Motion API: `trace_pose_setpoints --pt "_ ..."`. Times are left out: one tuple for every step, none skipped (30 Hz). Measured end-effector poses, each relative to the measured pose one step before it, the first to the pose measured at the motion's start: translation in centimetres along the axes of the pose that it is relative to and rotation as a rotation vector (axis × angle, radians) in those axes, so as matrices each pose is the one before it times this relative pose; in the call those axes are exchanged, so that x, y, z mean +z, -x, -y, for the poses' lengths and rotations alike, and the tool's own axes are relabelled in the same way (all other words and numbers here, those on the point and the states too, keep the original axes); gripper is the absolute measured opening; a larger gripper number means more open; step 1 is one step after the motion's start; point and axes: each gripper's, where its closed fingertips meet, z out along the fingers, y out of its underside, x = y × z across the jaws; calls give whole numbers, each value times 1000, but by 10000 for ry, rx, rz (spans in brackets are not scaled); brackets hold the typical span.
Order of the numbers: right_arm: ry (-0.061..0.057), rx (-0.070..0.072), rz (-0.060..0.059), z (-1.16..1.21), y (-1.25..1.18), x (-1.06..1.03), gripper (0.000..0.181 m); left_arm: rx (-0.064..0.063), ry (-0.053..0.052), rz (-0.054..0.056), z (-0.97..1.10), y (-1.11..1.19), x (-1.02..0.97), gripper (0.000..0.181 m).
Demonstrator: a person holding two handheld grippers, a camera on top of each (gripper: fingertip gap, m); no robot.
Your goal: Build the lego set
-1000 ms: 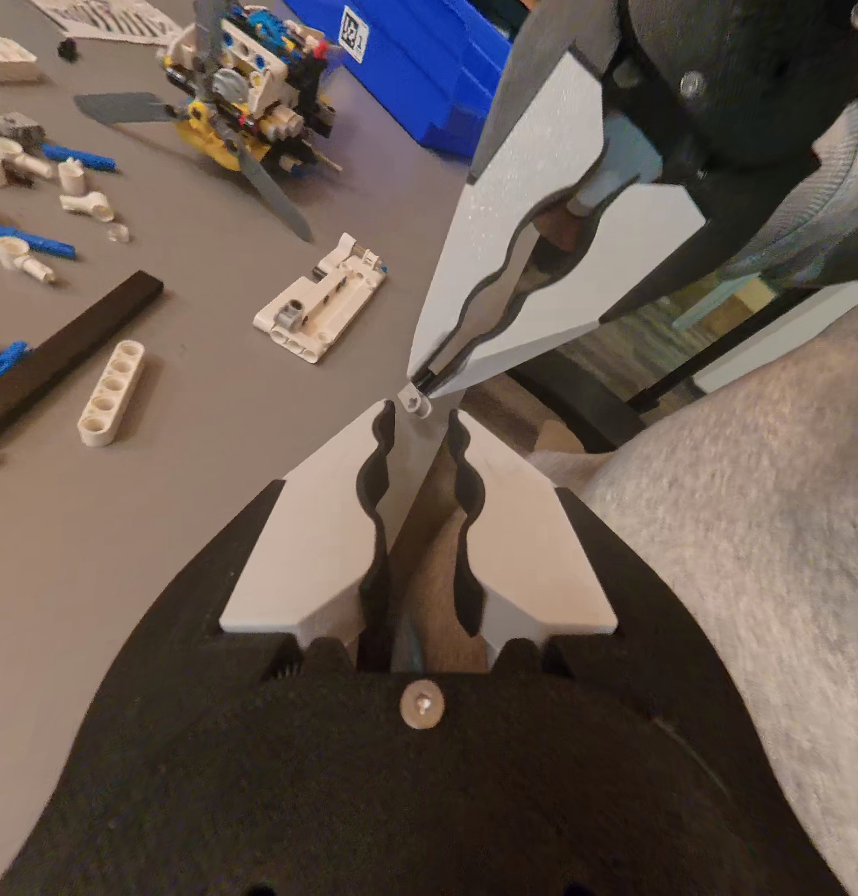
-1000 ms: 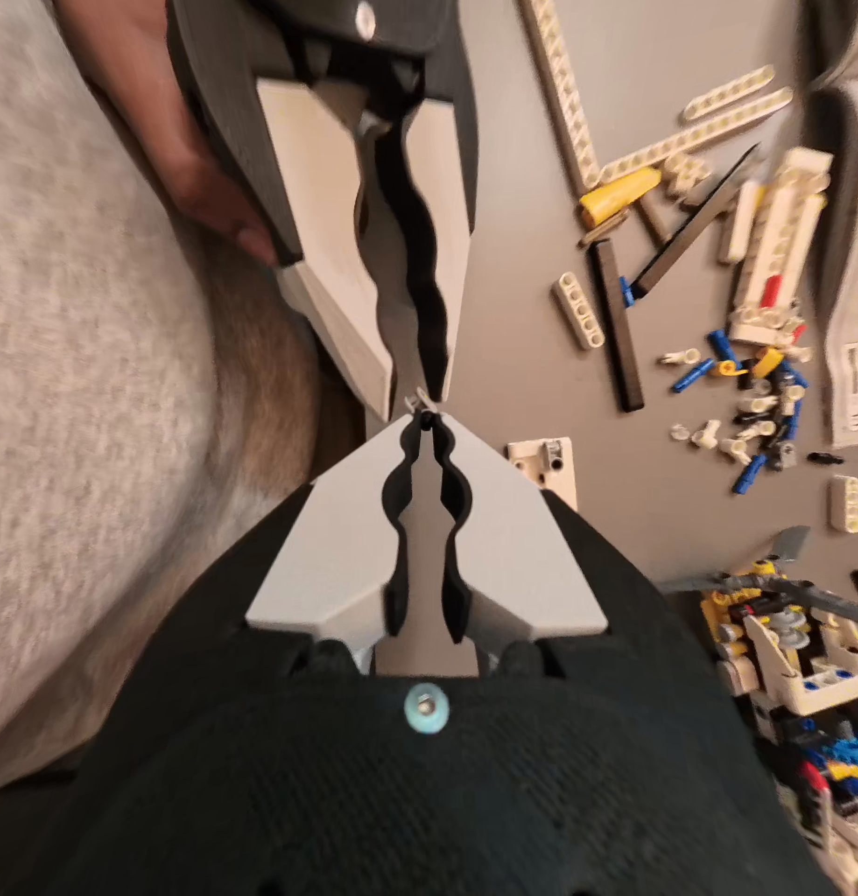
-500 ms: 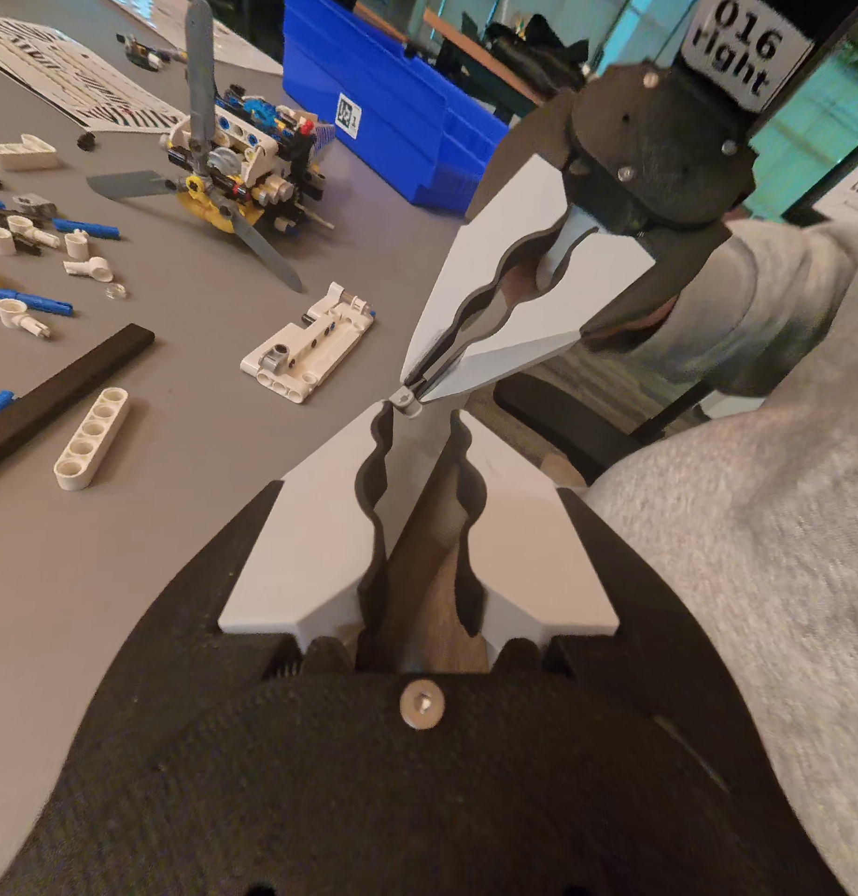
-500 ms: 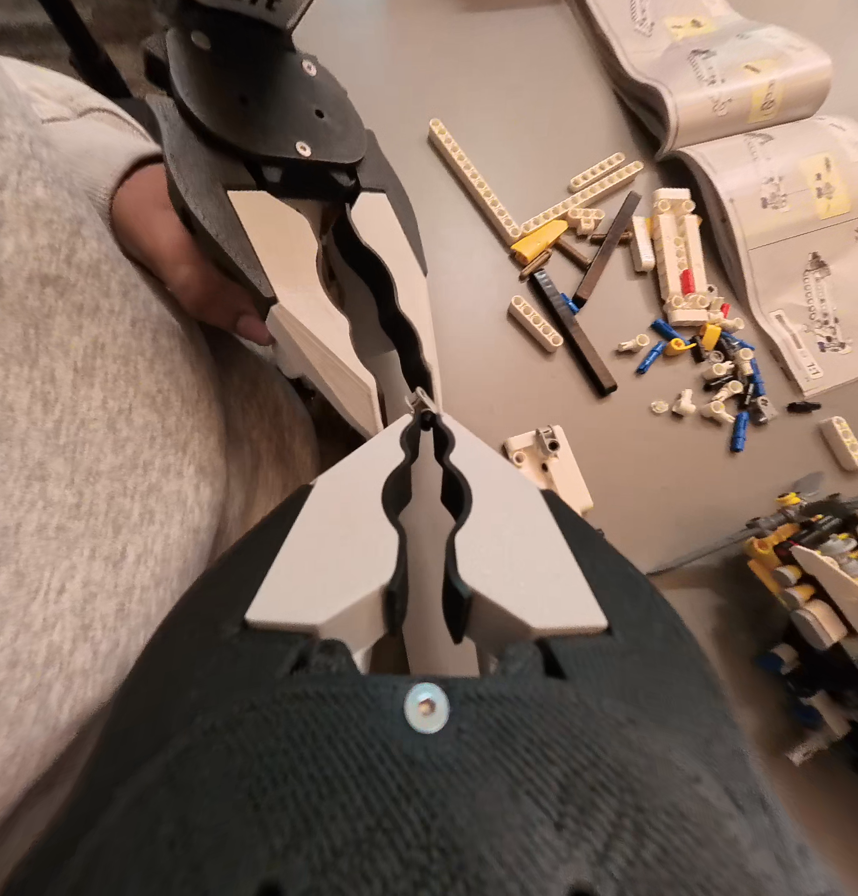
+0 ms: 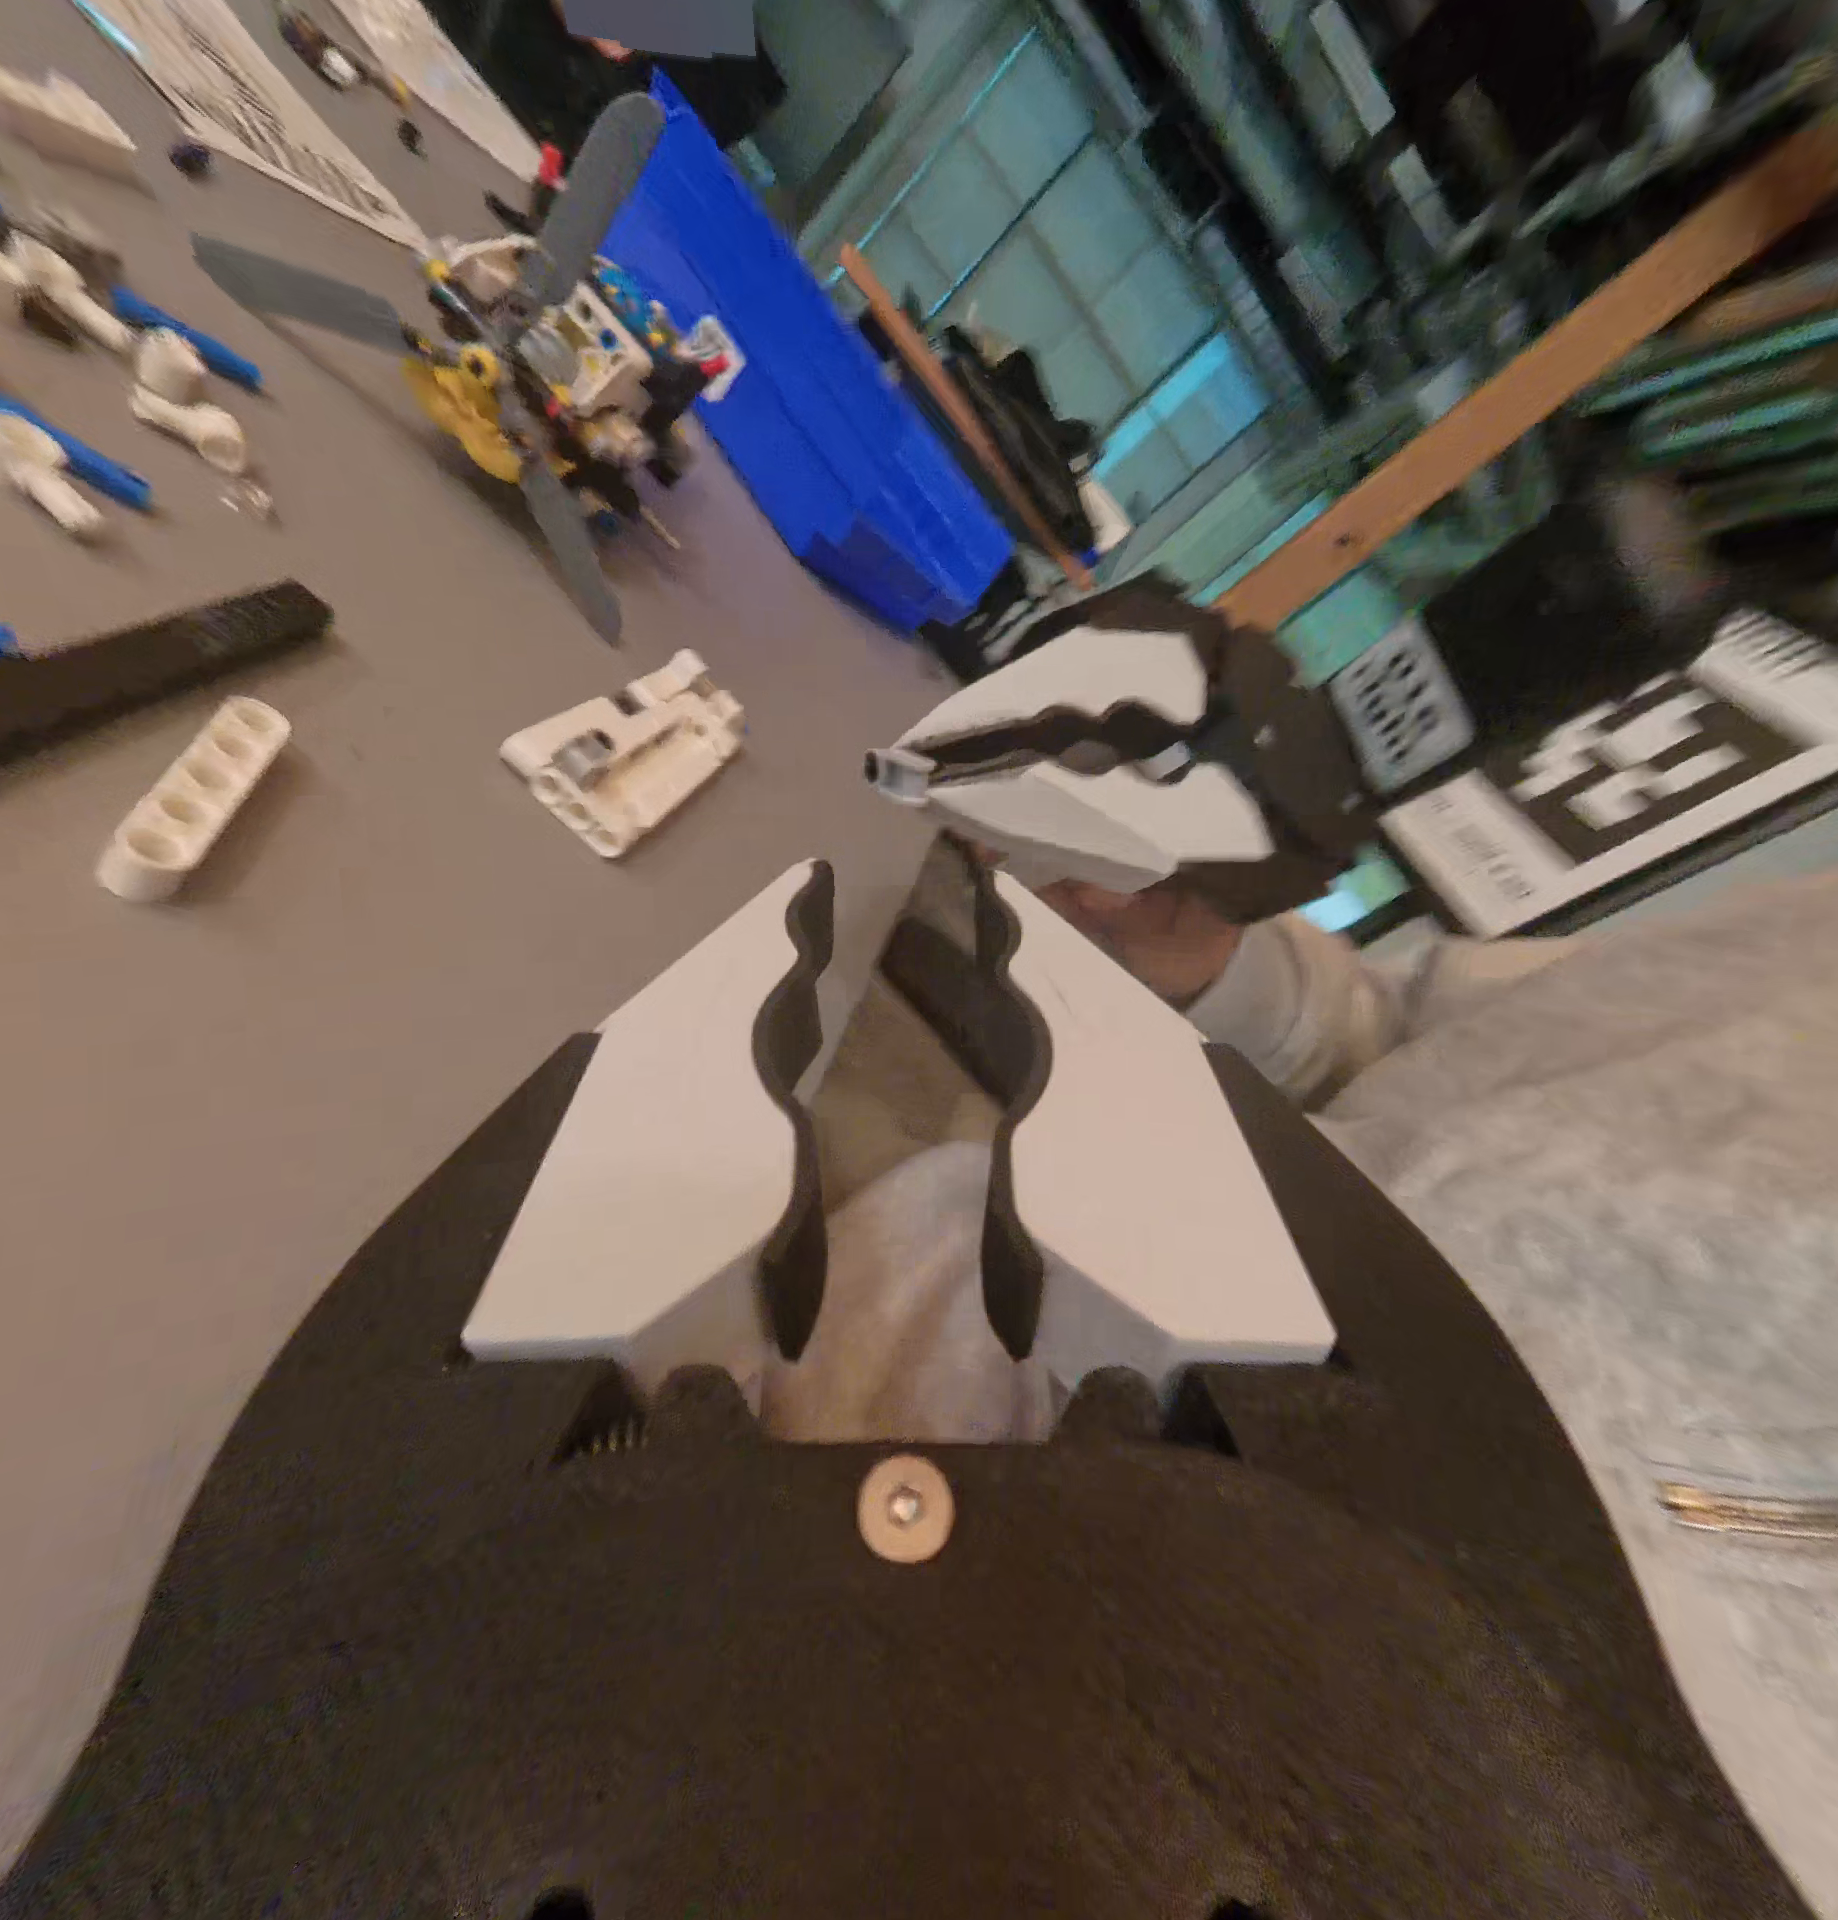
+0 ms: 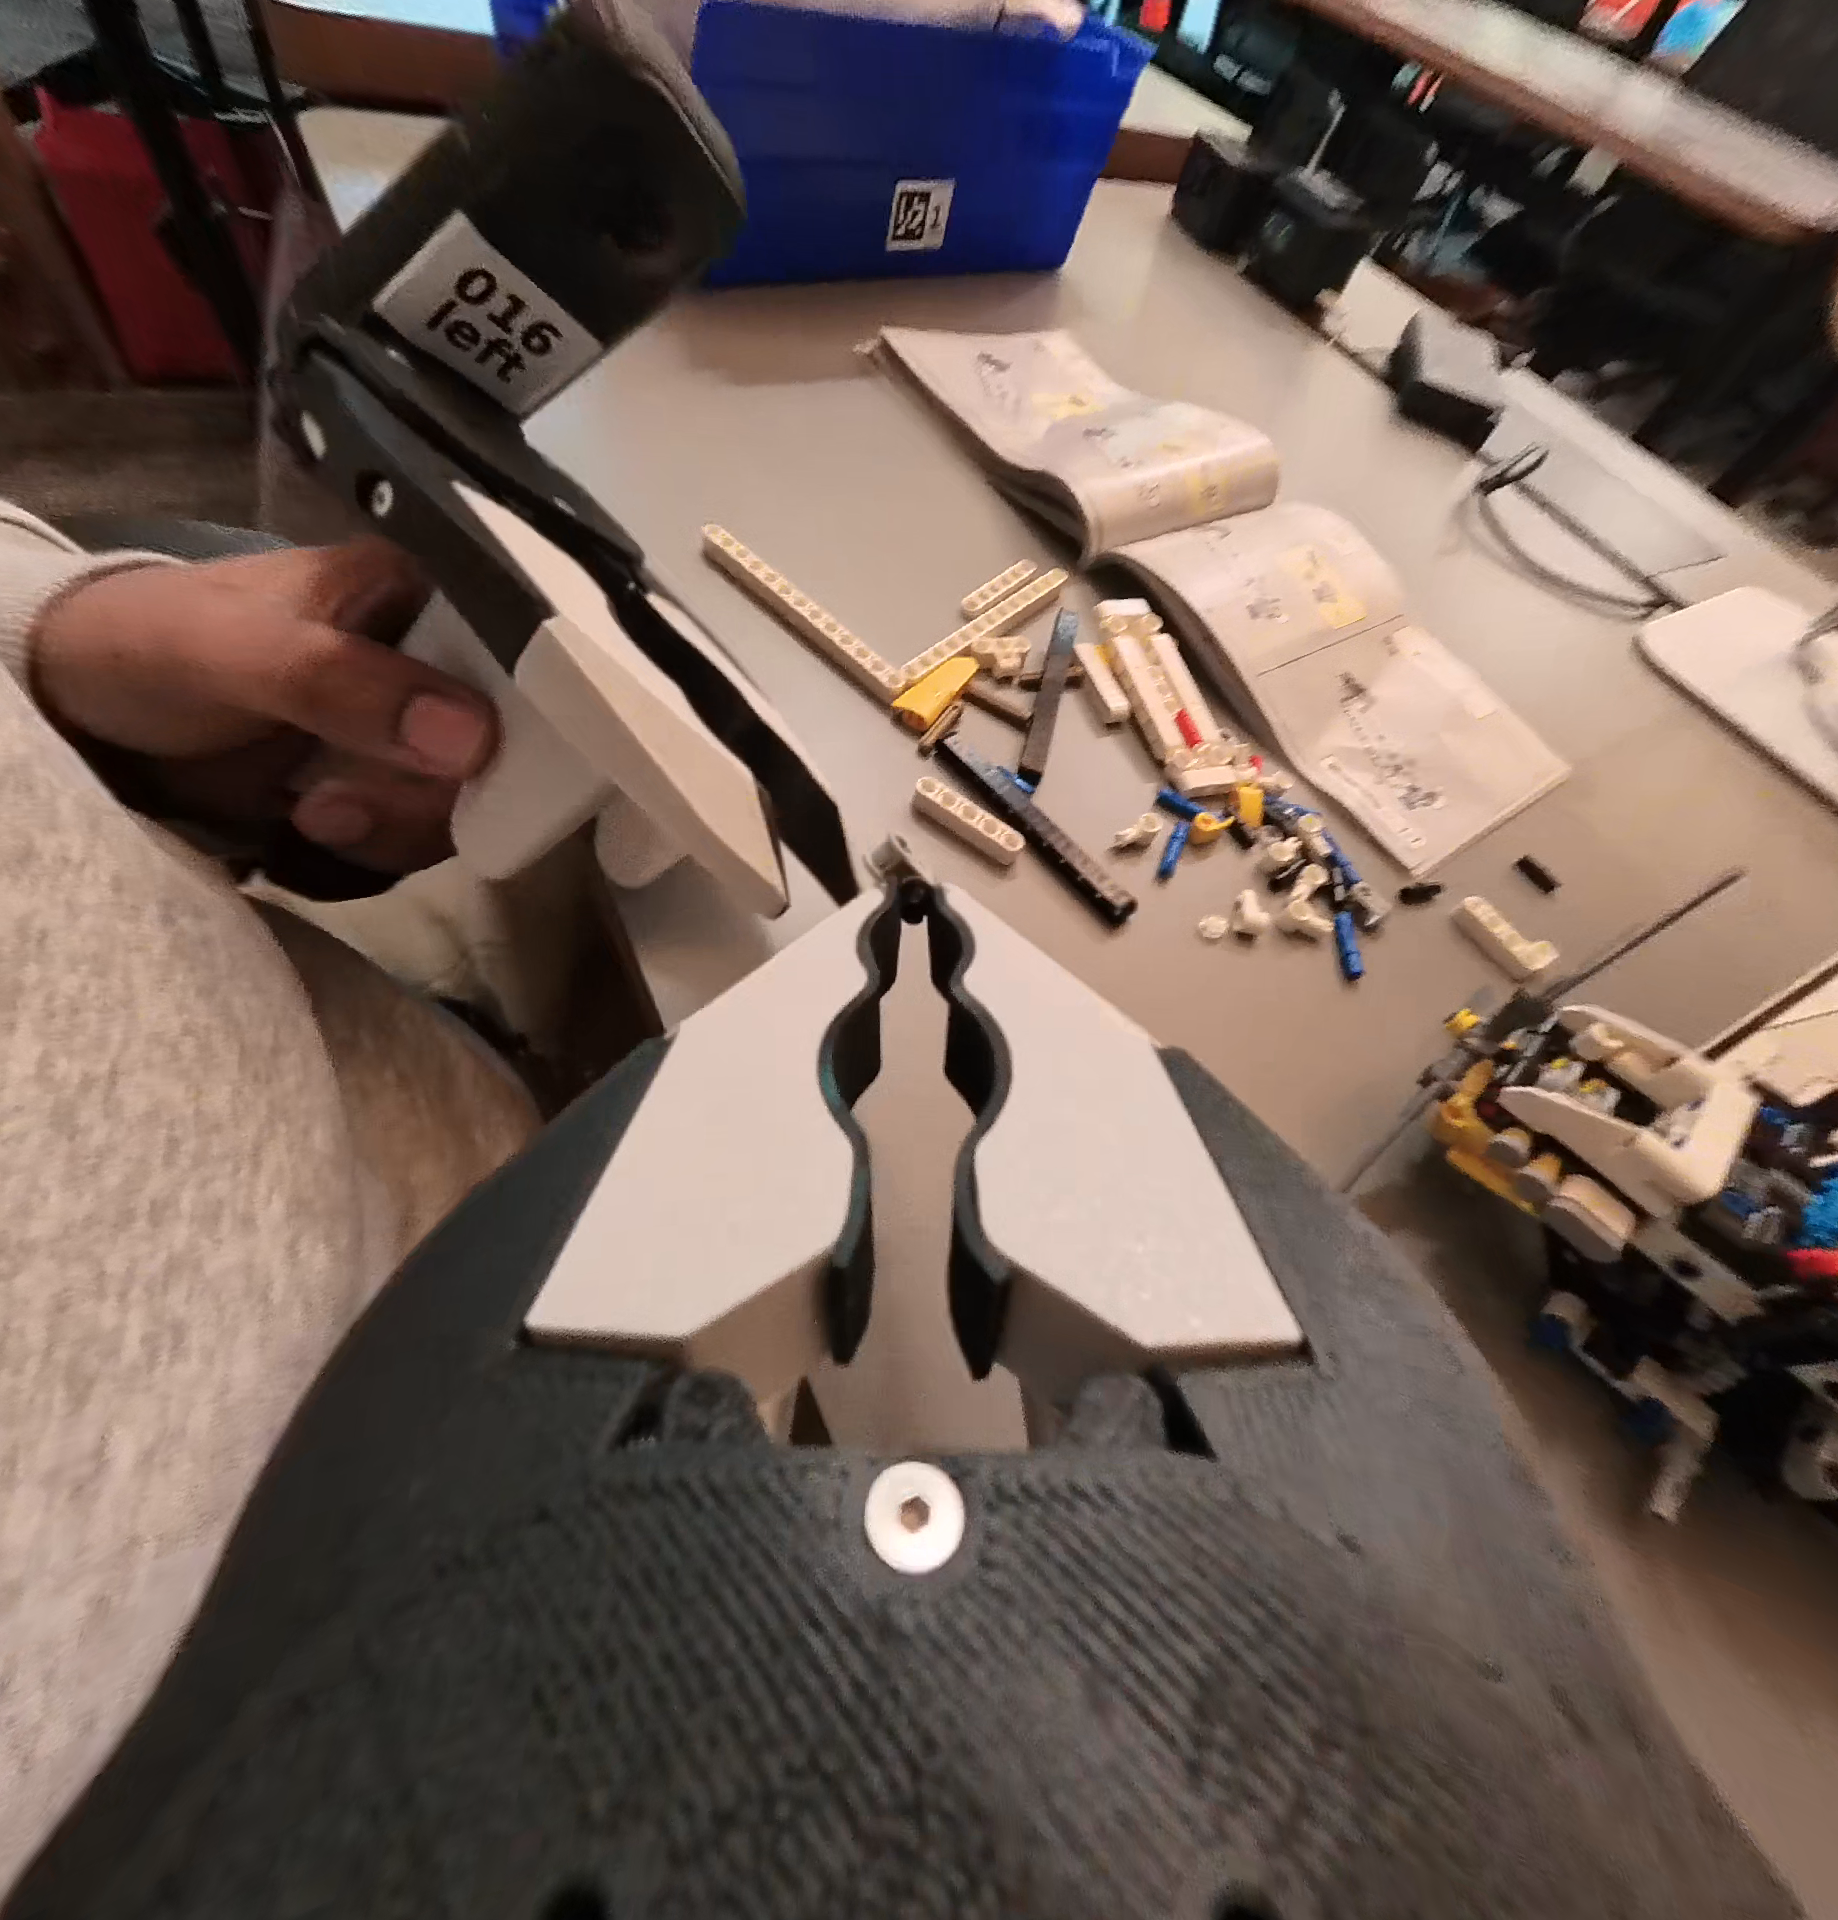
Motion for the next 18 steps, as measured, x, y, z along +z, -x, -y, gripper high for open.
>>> trace_pose_setpoints --pt "-30 -491 -228 39 66 16 3 -607 -256 -580 316 -569 -99 27" --pt "23 -559 -234 16 121 59 3 -601 -292 -413 390 -342 -128 27" --pt "51 -574 -241 16 132 73 3 -462 -200 -298 268 -207 -139 27" --pt "50 -564 -222 60 146 80 3 -316 -171 -221 228 -158 -150 26" --pt "27 -534 -202 122 126 41 4 -290 -154 -175 252 -141 -157 26" --pt "-23 -494 -202 229 60 11 4 -316 -128 -173 207 -133 -150 25" --pt "-77 -476 -202 306 -13 -25 4 -341 -83 -254 117 -201 -102 25" --pt "-98 -488 -212 345 -63 -37 4 -383 -60 -277 67 -187 -72 24" --pt "-97 -505 -245 341 -146 -39 3 -380 -49 -265 40 -165 -29 23" --pt "-89 -524 -243 300 -148 -1 4 -305 -31 -298 -4 -226 -13 24" --pt "-61 -539 -184 230 -71 43 3 -251 -52 -275 24 -230 8 24" --pt "-17 -538 -137 138 -1 63 3 -216 -41 -267 12 -263 15 23" --pt "11 -527 -130 75 25 72 3 -139 14 -55 -27 -51 24 22" --pt "-15 -514 -148 114 -14 45 3 -27 -12 -68 21 -131 -9 22" --pt "-77 -505 -175 192 -82 -4 3 -47 -21 -51 62 -104 -35 19" --pt "-110 -496 -176 217 -108 -30 3 -24 -24 -67 52 -144 -46 16" --pt "-91 -478 -153 206 -107 -39 3 -11 -12 -28 31 -63 -37 14" --pt "-56 -434 -110 145 -74 -29 3 -29 9 4 -11 12 2 12"
